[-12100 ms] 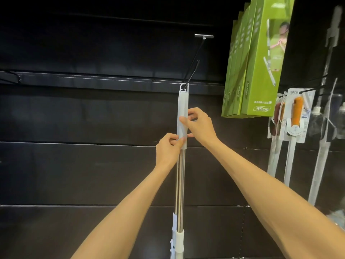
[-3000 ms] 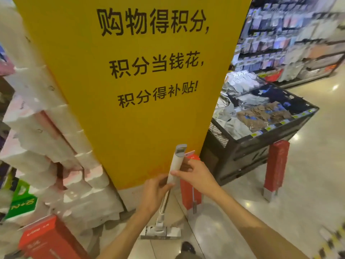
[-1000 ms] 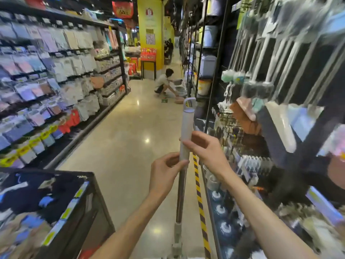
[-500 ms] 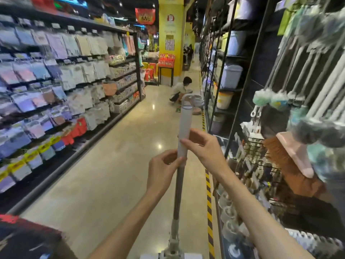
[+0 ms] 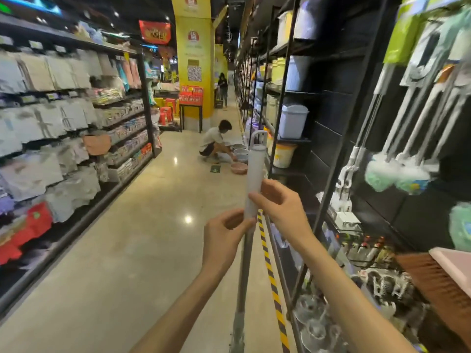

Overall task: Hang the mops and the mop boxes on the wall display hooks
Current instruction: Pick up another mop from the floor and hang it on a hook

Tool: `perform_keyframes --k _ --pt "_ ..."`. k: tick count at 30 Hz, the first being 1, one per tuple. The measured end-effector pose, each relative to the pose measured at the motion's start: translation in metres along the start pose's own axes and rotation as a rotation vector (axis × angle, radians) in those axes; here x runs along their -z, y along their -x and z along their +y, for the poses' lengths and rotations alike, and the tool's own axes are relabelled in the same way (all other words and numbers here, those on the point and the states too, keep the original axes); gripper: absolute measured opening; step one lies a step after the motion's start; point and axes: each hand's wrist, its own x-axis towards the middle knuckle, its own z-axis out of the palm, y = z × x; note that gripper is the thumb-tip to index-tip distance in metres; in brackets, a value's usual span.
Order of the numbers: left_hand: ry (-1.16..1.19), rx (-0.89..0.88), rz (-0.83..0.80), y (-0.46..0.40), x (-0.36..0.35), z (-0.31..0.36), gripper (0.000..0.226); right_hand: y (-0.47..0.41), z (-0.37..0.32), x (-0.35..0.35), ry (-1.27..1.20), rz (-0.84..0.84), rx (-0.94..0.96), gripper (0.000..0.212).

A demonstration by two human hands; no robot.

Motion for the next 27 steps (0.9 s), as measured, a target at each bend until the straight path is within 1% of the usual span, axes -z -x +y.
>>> perform_keyframes --k 3,7,12,17,22,27 --pt "0.009 -0.009 -0.045 -0.073 -0.009 -0.019 0.022 -0.062 0.024 0.0 0.026 0.075 -0.01 0.038" --pt "0.036 -0.01 -0.101 -0.163 -0.021 -0.05 0.026 -0.144 0.063 0.004 0.045 0.118 -0.018 0.033" --pt "0.09 -0.018 -0.171 -0.272 -0.042 -0.093 0.024 -0.239 0.113 0.011 0.045 0.192 -0.026 0.034" --pt "0.083 -0.027 -0.221 -0.382 -0.065 -0.141 0.029 -0.342 0.163 0.023 0.079 0.196 -0.038 0.031" --pt "0.108 -0.019 -0.31 -0.493 -0.091 -0.169 0.03 -0.439 0.197 0.031 0.118 0.265 -0.023 0.031" --pt "0.118 -0.042 -0.38 -0.583 -0.131 -0.19 0.03 -0.515 0.22 0.055 0.156 0.351 0.012 0.021"
